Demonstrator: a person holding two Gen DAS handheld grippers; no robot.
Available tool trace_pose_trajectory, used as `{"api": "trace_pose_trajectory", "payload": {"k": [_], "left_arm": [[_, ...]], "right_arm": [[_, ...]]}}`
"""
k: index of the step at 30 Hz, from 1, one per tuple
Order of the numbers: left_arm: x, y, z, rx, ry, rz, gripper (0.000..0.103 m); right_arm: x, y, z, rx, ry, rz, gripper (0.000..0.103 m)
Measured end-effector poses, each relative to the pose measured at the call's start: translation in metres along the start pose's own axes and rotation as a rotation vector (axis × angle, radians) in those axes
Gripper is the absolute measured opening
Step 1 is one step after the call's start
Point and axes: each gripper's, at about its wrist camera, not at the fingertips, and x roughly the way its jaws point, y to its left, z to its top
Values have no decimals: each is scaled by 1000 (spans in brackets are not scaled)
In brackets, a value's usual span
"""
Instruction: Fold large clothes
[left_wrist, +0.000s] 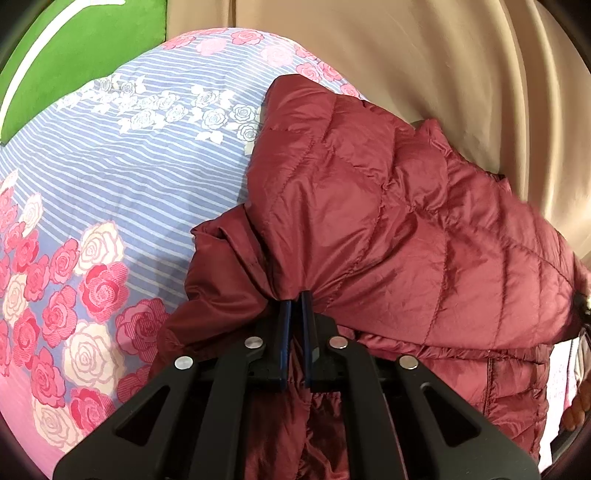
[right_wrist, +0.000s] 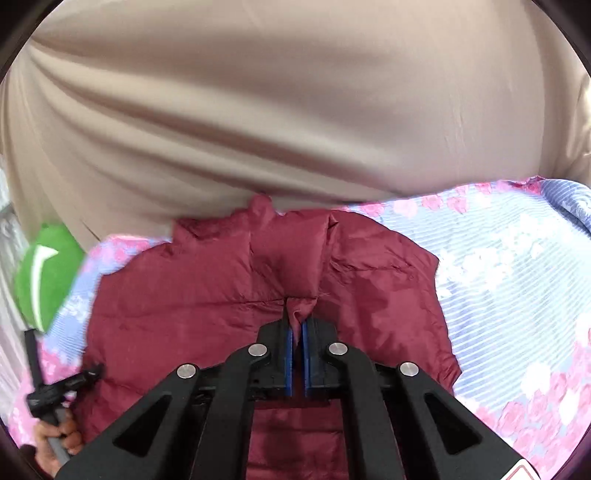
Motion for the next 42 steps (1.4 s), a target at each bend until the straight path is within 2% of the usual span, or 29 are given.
{"api": "trace_pose_trajectory", "payload": {"k": [1,3,6,8,10,12,14,16,18,19,21,26,31,34,35,37,39,40,41,42], "left_arm": [[1,-1,1,3,1,2,6],[2,-3,1,8,2,3,6],[4,-4,2,7,5,4,6],[4,-3,3,-1,5,-5,6],[3,2,3,-26,3,-39,6],[1,12,3,-73,3,-96,8],[-7,18,0,-74,17,-115,12],[-24,22,-6,-47,22,-109,20],[-55,30,-18,-15,38,-123,36],[-66,33,-23,-5,43,-122,40],[-102,48,-43,16,60,-94,57],[-164,89,-102,12,145,-80,60],[-194,109,-154,-38,207,-103,60],[-207,106,-169,-42,200,-129,59],[-207,101,-171,-33,204,-147,55],[-208,93,-175,-9,210,-146,44],[-210,86,-178,23,203,-129,17],[-213,85,-180,33,198,-121,10],[-215,82,-182,43,190,-116,6],[-219,81,-182,47,179,-123,3]], "right_arm": [[24,-6,-5,-2,71,-52,3],[57,-15,-19,2,168,-73,3],[57,-14,-19,30,156,-84,4],[45,-13,-17,52,160,-87,9],[20,-14,-19,44,146,-84,11],[-7,-15,-28,13,130,-83,17],[-43,-19,-44,0,123,-70,31],[-78,-30,-64,-1,128,-58,37],[-124,-46,-94,10,140,-62,44],[-139,-53,-105,18,149,-62,46],[-175,-69,-134,44,169,-63,49],[-236,-100,-206,169,230,-56,58],[-257,-109,-251,265,267,13,58],[-260,-108,-264,319,267,103,58],[-257,-106,-266,329,269,126,59],[-252,-101,-266,322,269,142,60],[-248,-94,-264,295,259,131,57],[-247,-92,-263,286,254,128,45],[-245,-90,-262,285,254,123,24],[-243,-89,-262,285,257,121,11]]}}
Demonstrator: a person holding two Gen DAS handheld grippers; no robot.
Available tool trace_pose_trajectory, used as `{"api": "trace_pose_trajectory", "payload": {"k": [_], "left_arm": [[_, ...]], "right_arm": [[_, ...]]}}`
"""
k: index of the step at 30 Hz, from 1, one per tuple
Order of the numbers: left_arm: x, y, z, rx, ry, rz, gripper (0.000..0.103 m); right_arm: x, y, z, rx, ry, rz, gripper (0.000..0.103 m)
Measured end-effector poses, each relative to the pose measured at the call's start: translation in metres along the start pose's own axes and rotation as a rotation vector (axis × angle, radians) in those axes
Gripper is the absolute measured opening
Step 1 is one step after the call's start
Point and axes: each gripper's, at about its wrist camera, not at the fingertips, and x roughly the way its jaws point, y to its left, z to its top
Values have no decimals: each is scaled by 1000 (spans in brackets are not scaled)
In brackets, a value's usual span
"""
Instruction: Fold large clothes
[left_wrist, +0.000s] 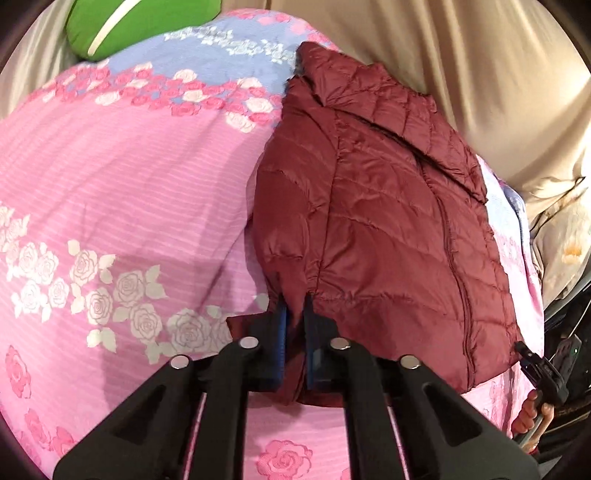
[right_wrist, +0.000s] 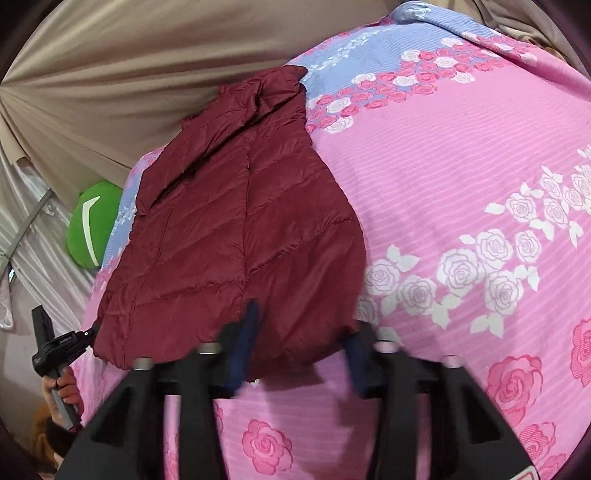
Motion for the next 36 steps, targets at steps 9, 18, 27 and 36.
{"api": "trace_pose_trajectory", "payload": {"k": [9,18,27,36], "left_arm": [[-99,-20,-11,49,-231,-97,0],[-229,-34,-24,64,-563,-198,0],[-199,-70,40,162,-585,1,0],[-76,-56,70,116,-296,26,0]], "right_arm": [[-84,40,-9,-102,-264,35,2],[-218,64,-31,-195,-666,131,1],[-198,59,29,-140,-670,139,1],[-93,62,83,-98,-475,71,1]]}}
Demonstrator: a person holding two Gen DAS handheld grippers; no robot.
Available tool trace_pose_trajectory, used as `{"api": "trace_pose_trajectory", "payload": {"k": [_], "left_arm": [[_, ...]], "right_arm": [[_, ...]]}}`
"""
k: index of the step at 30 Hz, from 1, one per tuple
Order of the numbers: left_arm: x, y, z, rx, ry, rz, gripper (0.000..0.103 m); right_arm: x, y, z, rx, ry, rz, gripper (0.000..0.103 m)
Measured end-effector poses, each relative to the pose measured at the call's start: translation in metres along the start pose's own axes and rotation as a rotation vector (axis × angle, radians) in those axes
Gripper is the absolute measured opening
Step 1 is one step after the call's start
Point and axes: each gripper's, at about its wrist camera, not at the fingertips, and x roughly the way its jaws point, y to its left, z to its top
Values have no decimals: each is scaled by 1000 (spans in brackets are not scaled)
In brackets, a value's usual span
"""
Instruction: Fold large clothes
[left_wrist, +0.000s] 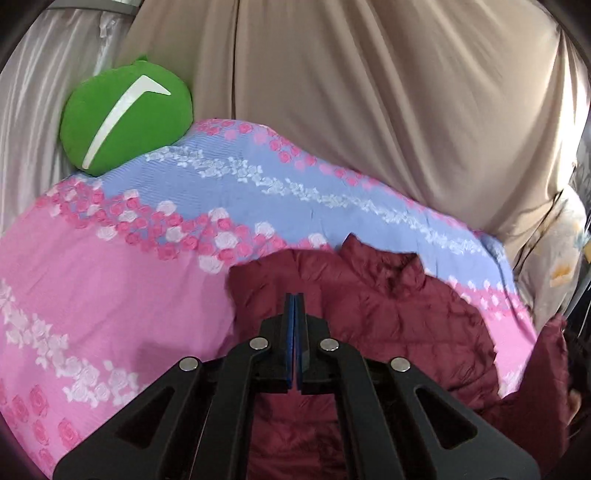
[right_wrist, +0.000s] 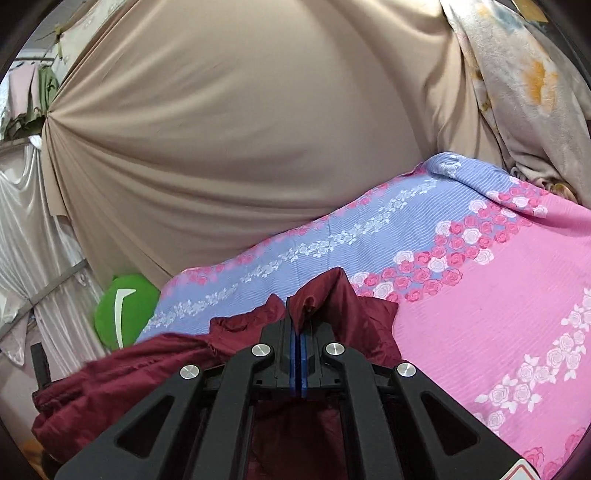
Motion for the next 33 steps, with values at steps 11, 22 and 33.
{"api": "trace_pose_trajectory", "payload": {"k": [11,22,33], "left_arm": [[-81,41,-33,-33,13,-144,32],[-59,54,-58,-61,48,-616,73],[9,15,-44,6,153,-531,3]], "right_arm": [[14,2,-8,-27,17,-40,1],[20,-5,-14,21,37,-77,1],[32,-7,-15,27,58,-102,2]]}}
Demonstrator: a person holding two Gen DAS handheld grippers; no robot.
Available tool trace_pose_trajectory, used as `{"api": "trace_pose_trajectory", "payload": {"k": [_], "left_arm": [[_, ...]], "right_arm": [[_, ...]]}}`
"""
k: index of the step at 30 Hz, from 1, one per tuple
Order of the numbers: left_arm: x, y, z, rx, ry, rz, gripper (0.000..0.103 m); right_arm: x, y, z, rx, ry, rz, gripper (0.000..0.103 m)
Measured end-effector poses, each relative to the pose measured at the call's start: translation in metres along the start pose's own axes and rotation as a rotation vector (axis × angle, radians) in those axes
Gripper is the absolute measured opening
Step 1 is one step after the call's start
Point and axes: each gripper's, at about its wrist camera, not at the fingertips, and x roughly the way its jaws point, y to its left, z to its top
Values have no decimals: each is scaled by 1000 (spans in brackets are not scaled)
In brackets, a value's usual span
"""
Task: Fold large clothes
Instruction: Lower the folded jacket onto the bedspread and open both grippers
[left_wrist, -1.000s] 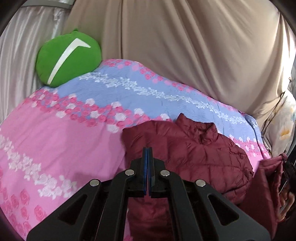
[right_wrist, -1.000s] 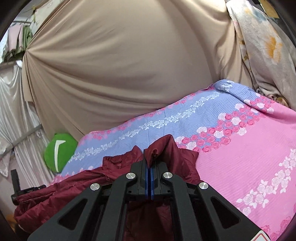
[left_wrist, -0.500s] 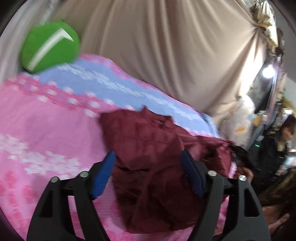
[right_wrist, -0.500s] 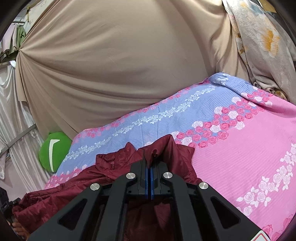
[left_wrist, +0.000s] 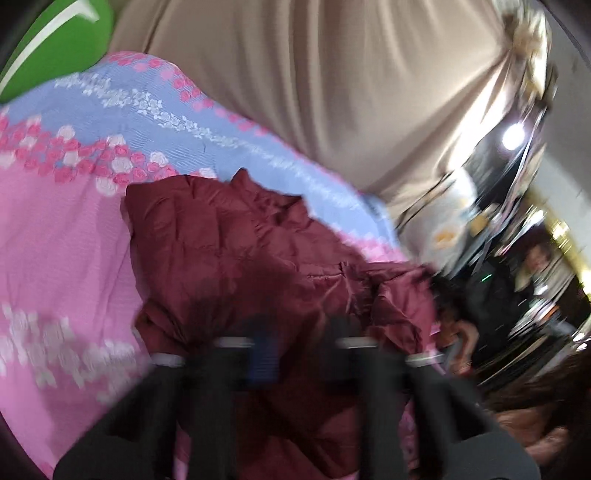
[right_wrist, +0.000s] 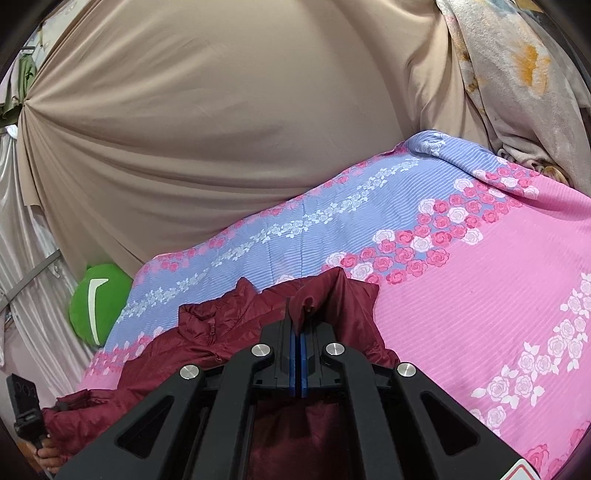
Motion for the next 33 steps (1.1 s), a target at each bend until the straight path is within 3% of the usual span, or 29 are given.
{"api": "trace_pose_trajectory", "payload": {"k": [2,6,7,9,14,16,17,21,22,23,24,27,30,33], "left_arm": [[7,-10,20,70,-39,124,2],[14,-14,68,130,-141,271,1],[18,-12,81,129,-151,303,1],[39,0,106,139,-156,434,1],[127,72,129,30,16,616,1],[163,99,126,2,91,672,1],[171,106,124,-9,97,686,2],[171,108,123,-19,76,676,9],[155,101,124,-14,38,661,13],[144,96,123,-11,16,651,27],[131,87,122,-5,-6,635,43],[79,60,104,30,-53,585,62],[51,48,62,13,36,485,72],[47,49,9,-49,166,393,73]], "right_arm": [[6,4,10,-9,-8,6,2],[24,16,42,-53,-51,1,2],[34,15,49,-53,-47,-9,2],[70,6,58,-42,0,-46,2],[176,-33,33,-32,235,-181,2],[209,-46,17,-10,339,-197,2],[211,-48,17,-2,338,-193,2],[181,-43,31,-28,271,-167,15],[170,-42,33,-38,259,-163,26],[151,-42,33,-61,237,-161,39],[136,-42,32,-81,224,-164,43],[88,-51,16,-136,223,-174,52],[50,-68,-14,-121,265,-169,55],[25,-86,-46,-47,311,-124,55]]}}
